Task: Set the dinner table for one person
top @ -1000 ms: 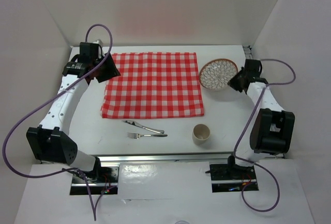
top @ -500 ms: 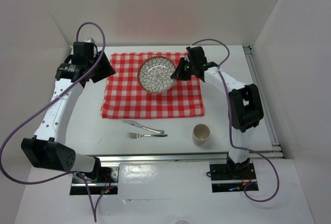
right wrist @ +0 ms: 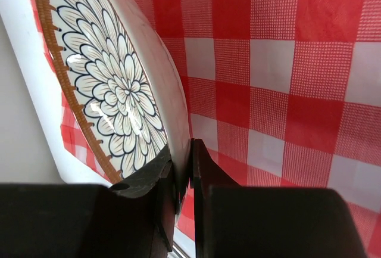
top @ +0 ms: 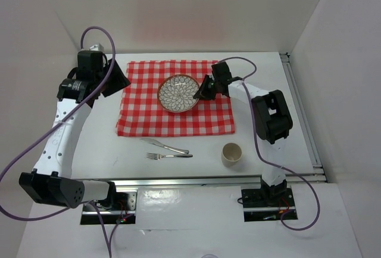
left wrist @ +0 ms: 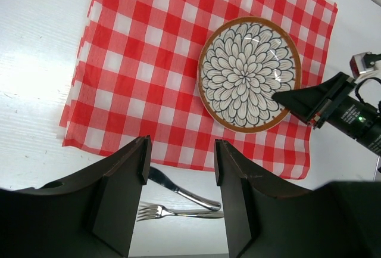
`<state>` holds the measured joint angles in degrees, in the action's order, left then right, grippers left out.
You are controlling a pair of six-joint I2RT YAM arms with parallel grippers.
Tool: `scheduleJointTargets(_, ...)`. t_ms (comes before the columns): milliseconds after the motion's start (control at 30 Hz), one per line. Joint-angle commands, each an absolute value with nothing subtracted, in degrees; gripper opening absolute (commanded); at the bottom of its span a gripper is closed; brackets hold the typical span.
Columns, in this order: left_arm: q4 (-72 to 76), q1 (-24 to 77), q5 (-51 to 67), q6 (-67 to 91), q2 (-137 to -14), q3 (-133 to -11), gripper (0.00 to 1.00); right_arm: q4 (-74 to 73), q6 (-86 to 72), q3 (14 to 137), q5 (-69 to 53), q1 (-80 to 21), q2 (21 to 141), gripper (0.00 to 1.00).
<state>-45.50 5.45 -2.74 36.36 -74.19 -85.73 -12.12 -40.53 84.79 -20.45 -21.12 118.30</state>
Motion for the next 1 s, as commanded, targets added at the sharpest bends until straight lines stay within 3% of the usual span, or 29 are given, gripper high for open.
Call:
scheduleJointTargets(0, -44.82, 5.19, -2.11, 35.95, -74.18, -85.52, 0.63, -4.57, -43.68, 87.8, -26.89, -21.36, 119.44, 0.0)
scheduleJointTargets(200, -46.05, 5.19, -3.25, 36.47, -75.32, -85.52, 0.63, -4.57, -45.35, 85.26, -28.3, -21.36, 120.58, 0.0)
scheduleJointTargets(233, -46.05, 5.19, -3.25, 36.47, -75.32, -85.52, 0.63, -4.57, -45.35, 85.25, -28.3, -21.36, 120.59, 0.07)
scheduleJointTargets(267, -46.05, 5.19, -3.25, 36.47, -75.32, -85.52, 0.63, -5.53, -45.35, 85.25, -27.78, -21.36, 120.59, 0.29)
scheduleJointTargets(300, -46.05, 5.19, -2.64, 36.47, -75.32, -85.52, 0.63, -6.49, -44.57, 85.25, -26.99, -21.36, 120.06, 0.44)
scheduleJointTargets(367, -45.53, 5.19, -2.64, 36.47, -74.8, -85.0, 0.63, -8.69, -42.46, 86.74, -22.43, -22.58, 118.57, 0.66)
scheduleJointTargets(400, -45.53, 5.19, -2.64, 36.47, -74.79, -84.99, 0.63, -11.57, -41.76, 87.36, -20.32, -22.59, 116.65, 0.89)
scheduleJointTargets(433, -44.83, 5.19, -2.03, 35.95, -74.79, -84.38, 0.63, -13.25, -39.83, 89.1, -16.04, -23.2, 115.67, 0.97)
scheduleJointTargets(633, -43.68, 5.19, 0.08, 36.47, -74.79, -82.62, 0.64, -24.95, -33.77, 90.62, 0.14, -24.26, 101.74, 1.0)
scheduleJointTargets(833, -42.28, 5.19, 1.58, 34.37, -74.27, -81.3, 0.64, -41.99, -29.71, 80.18, 9.83, -23.64, 82.93, 1.0)
scheduleJointTargets(967, -41.48, 5.71, 2.63, 34.37, -73.74, -79.8, 0.64, -54.38, -40.56, 71.47, 10.2, -22.59, 71.12, 1.0)
